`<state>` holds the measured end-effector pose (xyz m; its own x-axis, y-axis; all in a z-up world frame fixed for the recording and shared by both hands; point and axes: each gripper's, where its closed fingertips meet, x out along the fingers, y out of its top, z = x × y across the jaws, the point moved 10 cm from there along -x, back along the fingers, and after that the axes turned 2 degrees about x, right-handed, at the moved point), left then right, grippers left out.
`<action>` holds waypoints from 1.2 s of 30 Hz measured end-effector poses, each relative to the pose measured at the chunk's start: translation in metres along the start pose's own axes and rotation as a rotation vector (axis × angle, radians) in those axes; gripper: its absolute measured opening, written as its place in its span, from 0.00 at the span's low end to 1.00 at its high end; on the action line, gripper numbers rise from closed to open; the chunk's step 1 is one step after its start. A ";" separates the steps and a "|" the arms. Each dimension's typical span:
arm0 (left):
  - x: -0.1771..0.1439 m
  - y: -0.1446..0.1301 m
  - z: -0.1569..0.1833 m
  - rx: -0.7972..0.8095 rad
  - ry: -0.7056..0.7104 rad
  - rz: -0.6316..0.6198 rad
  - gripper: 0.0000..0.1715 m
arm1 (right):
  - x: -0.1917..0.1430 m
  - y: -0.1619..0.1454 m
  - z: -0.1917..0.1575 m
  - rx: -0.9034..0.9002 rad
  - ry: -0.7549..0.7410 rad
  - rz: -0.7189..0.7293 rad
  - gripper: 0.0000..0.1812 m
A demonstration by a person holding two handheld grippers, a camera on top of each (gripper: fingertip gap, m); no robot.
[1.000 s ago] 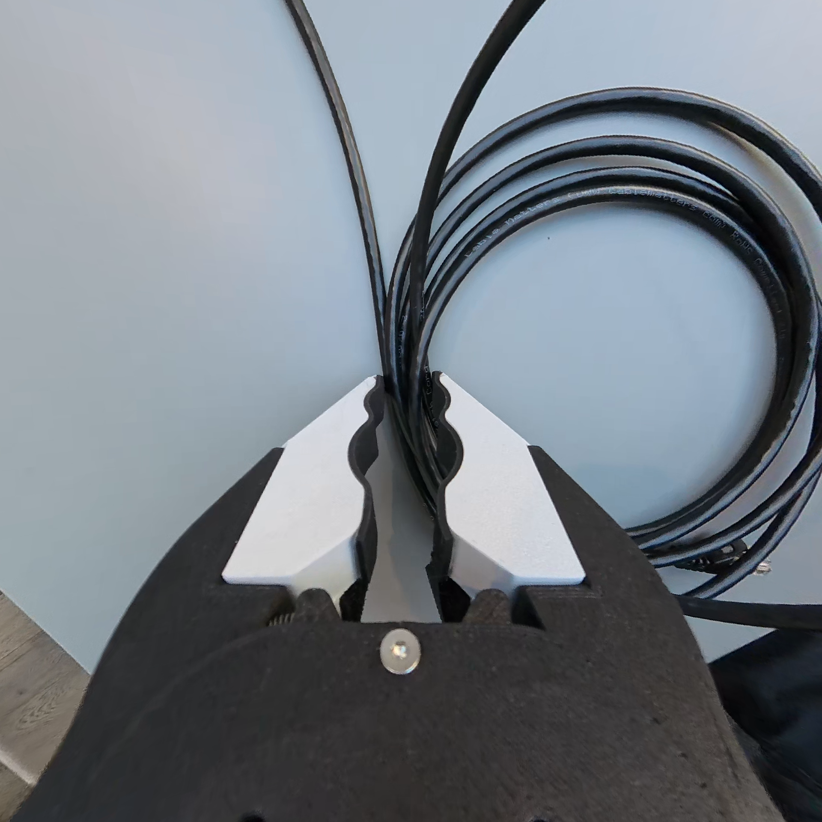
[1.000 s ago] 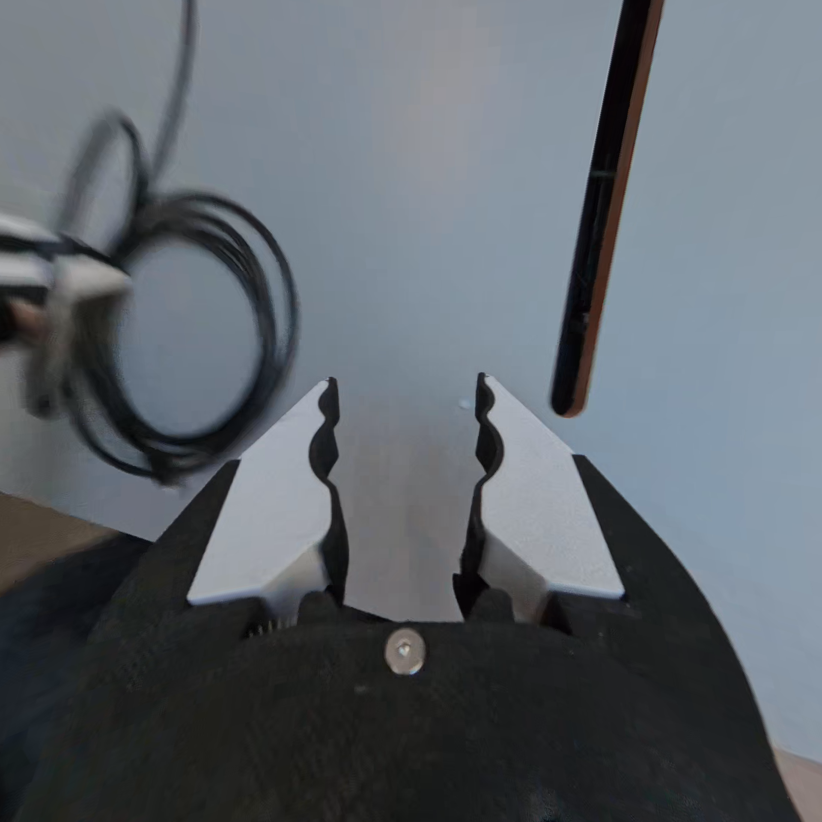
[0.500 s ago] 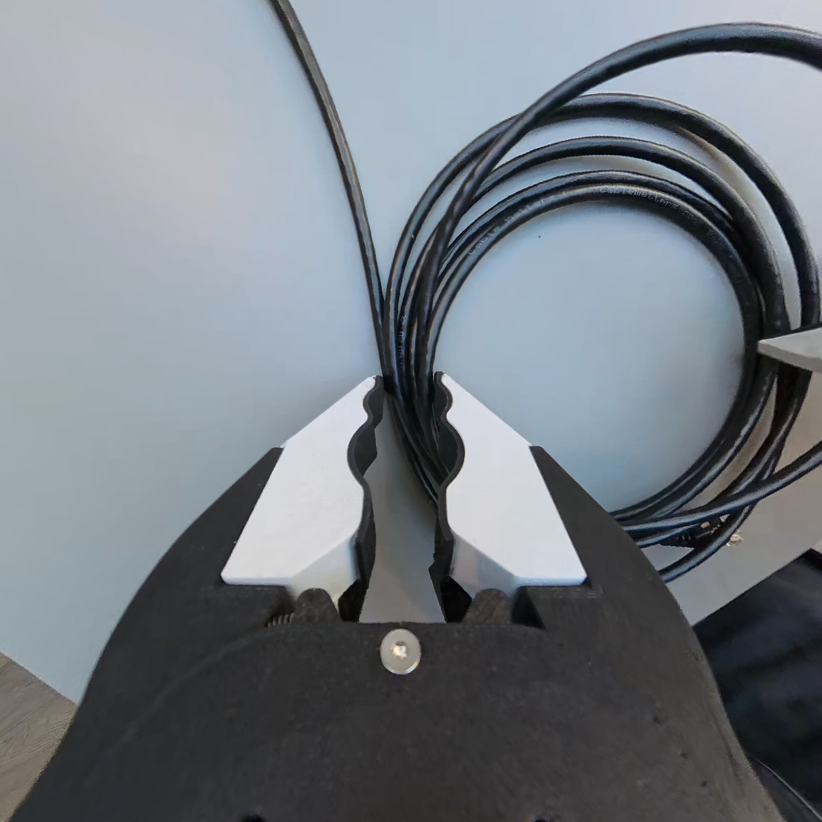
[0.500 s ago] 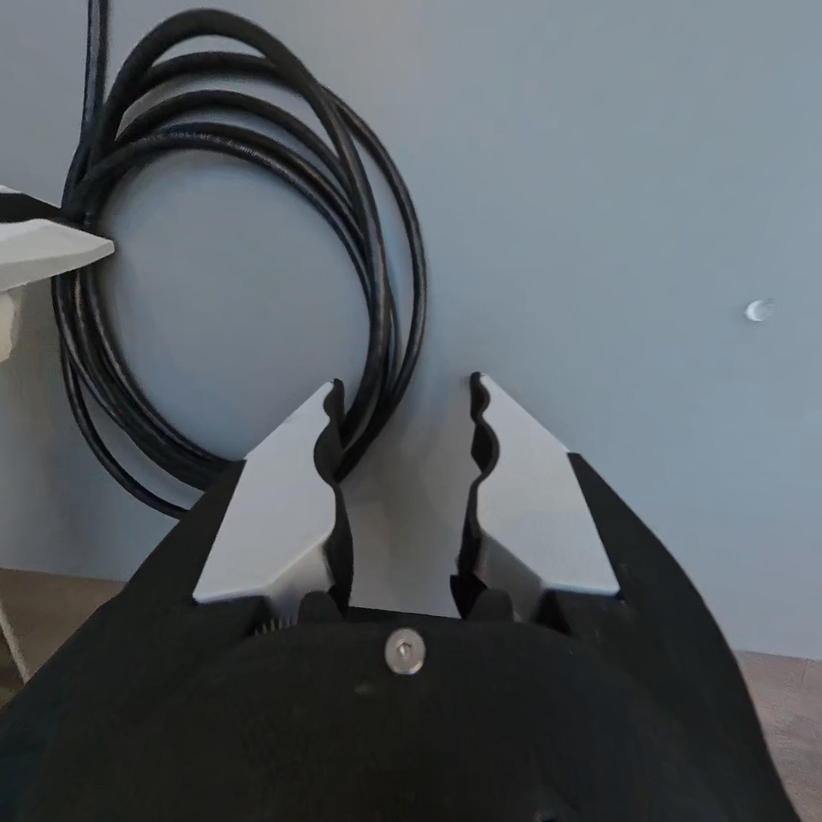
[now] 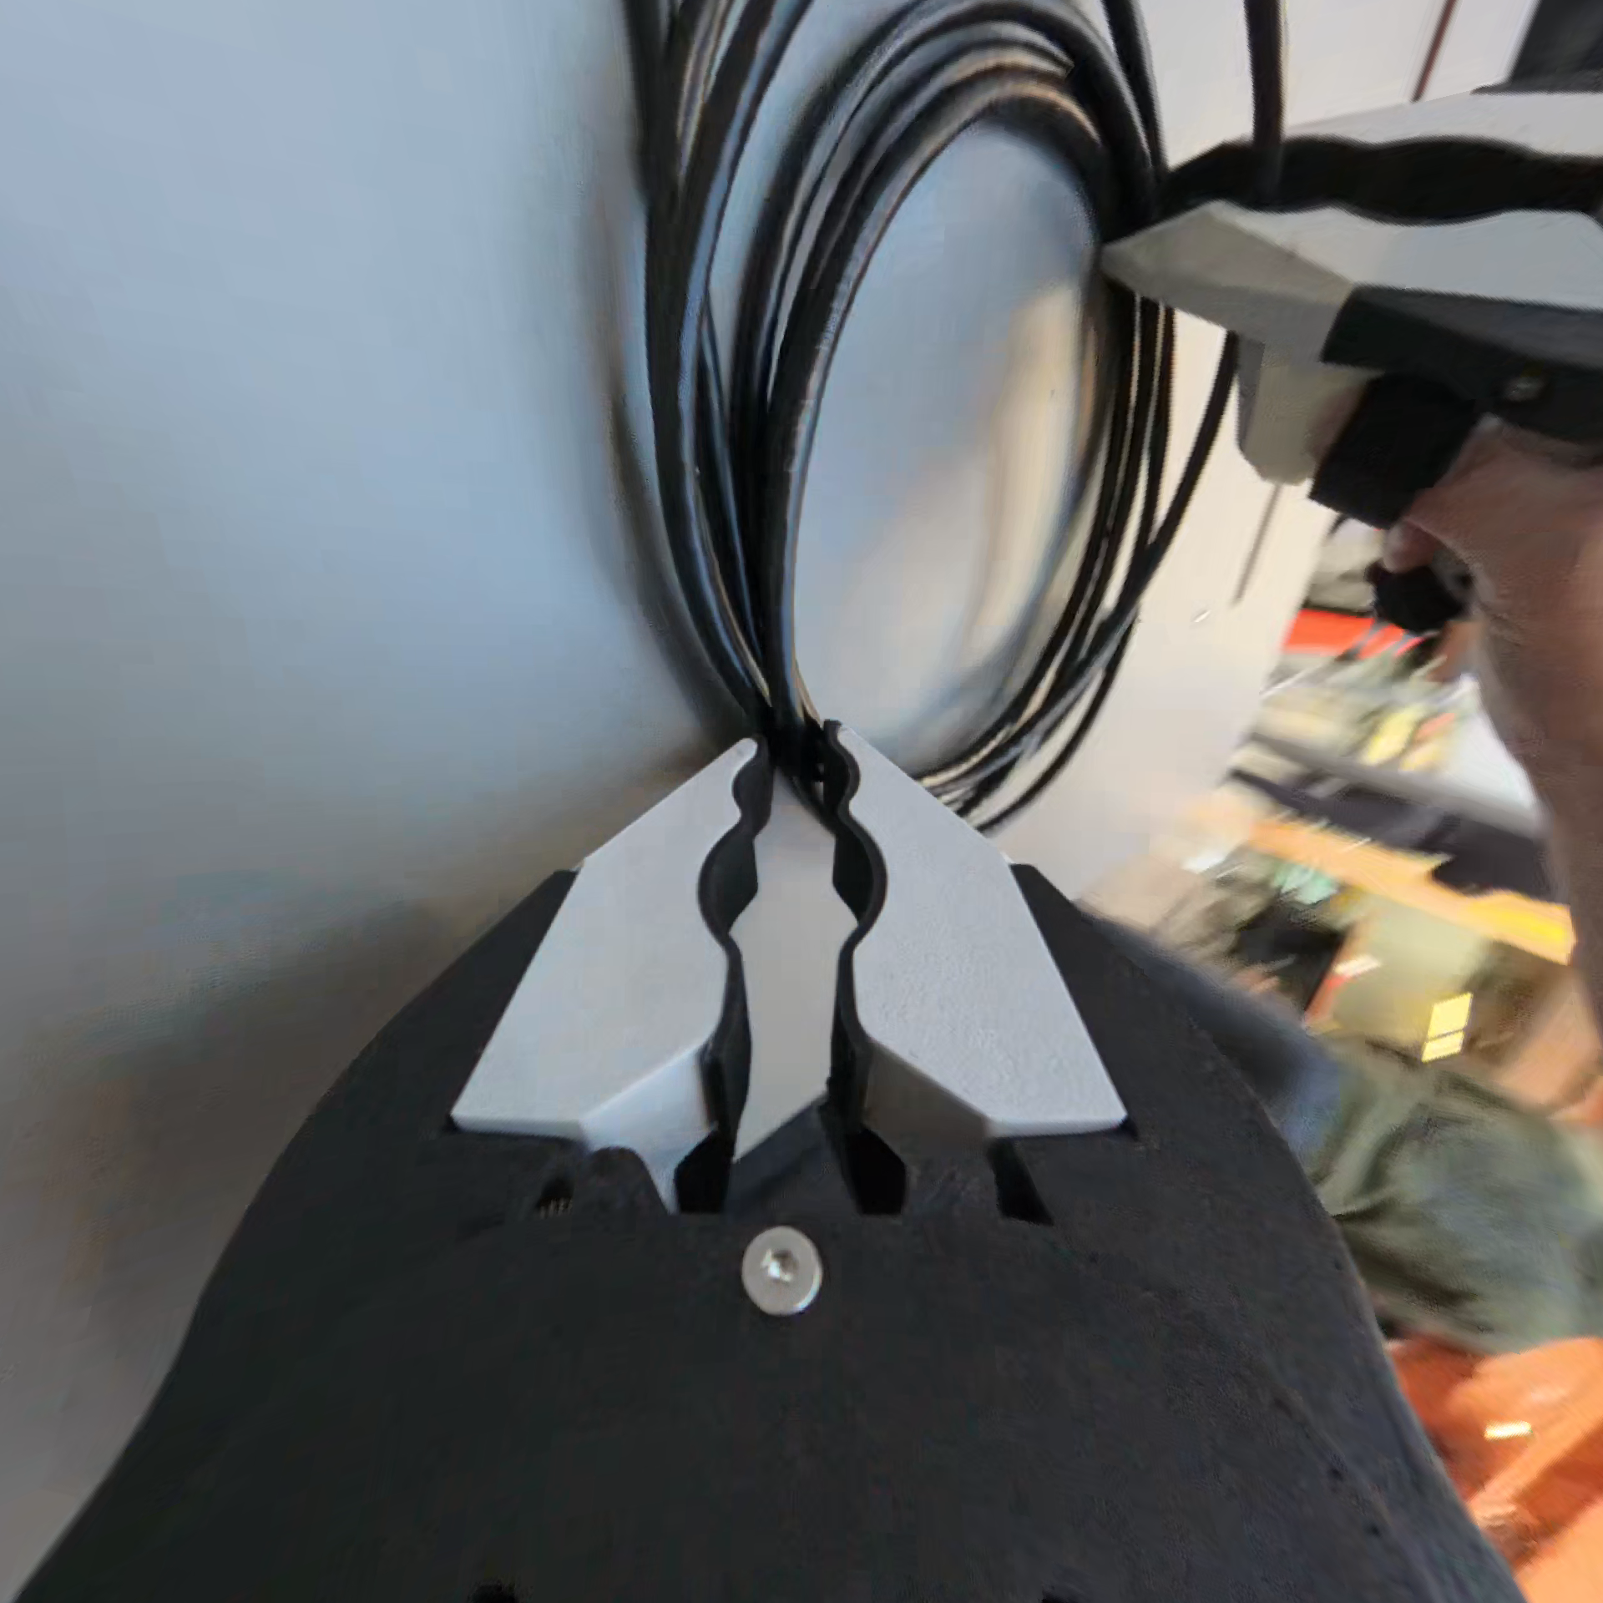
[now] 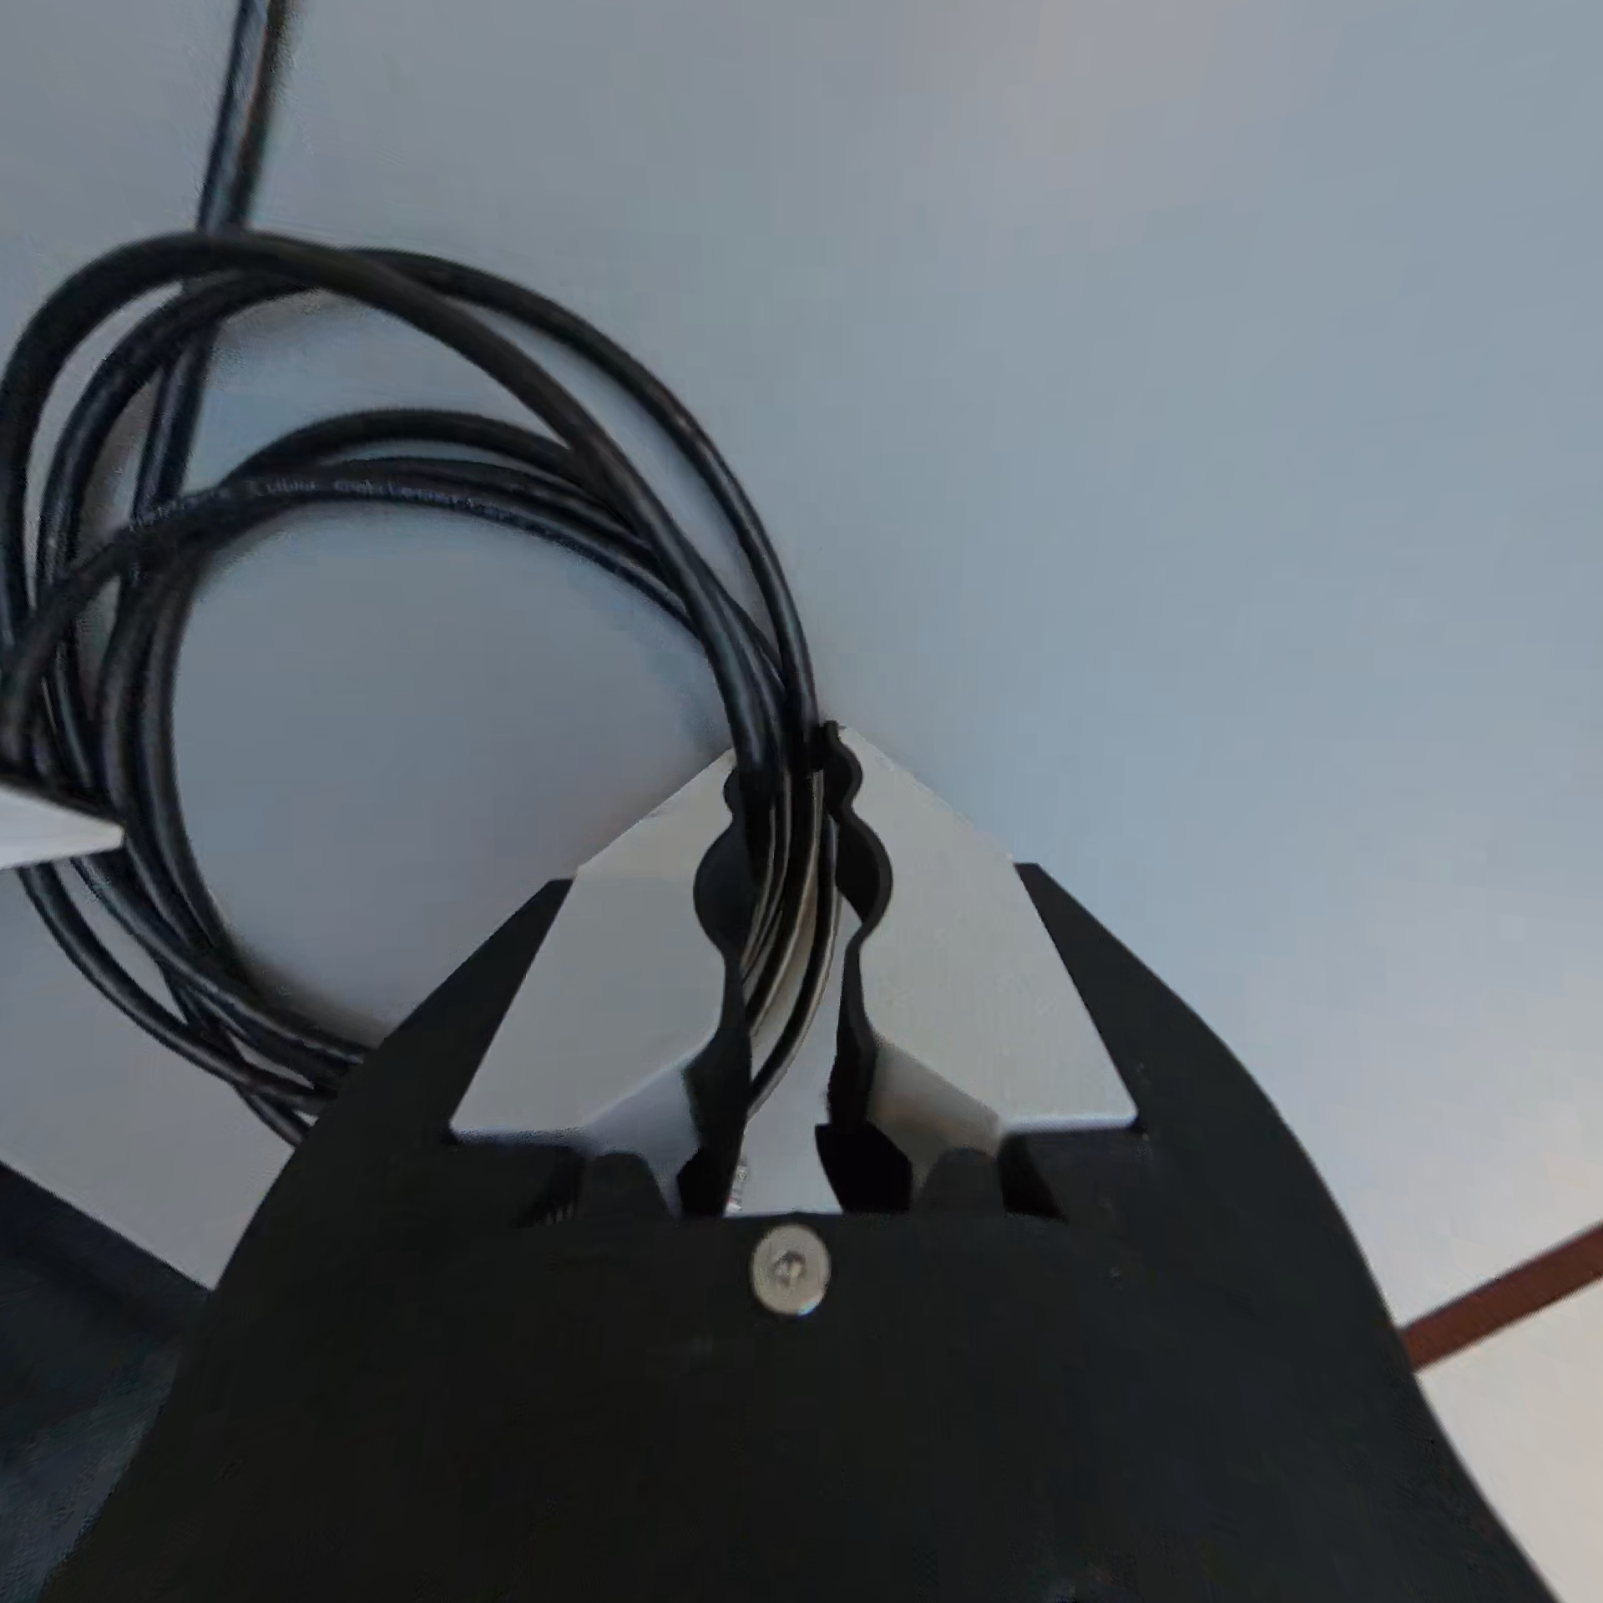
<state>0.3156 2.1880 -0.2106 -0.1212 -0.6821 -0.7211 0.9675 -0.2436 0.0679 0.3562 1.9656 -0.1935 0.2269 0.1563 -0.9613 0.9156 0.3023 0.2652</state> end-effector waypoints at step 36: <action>-0.003 0.120 0.007 0.856 0.573 -0.008 0.25 | 0.012 0.071 -0.030 -0.097 -0.013 0.263 0.25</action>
<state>0.4308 2.1562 -0.1953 0.2143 -0.3016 -0.9290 0.4575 -0.8093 0.3683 0.4138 2.0175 -0.1838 0.4575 0.2290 -0.8592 0.7887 0.3418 0.5111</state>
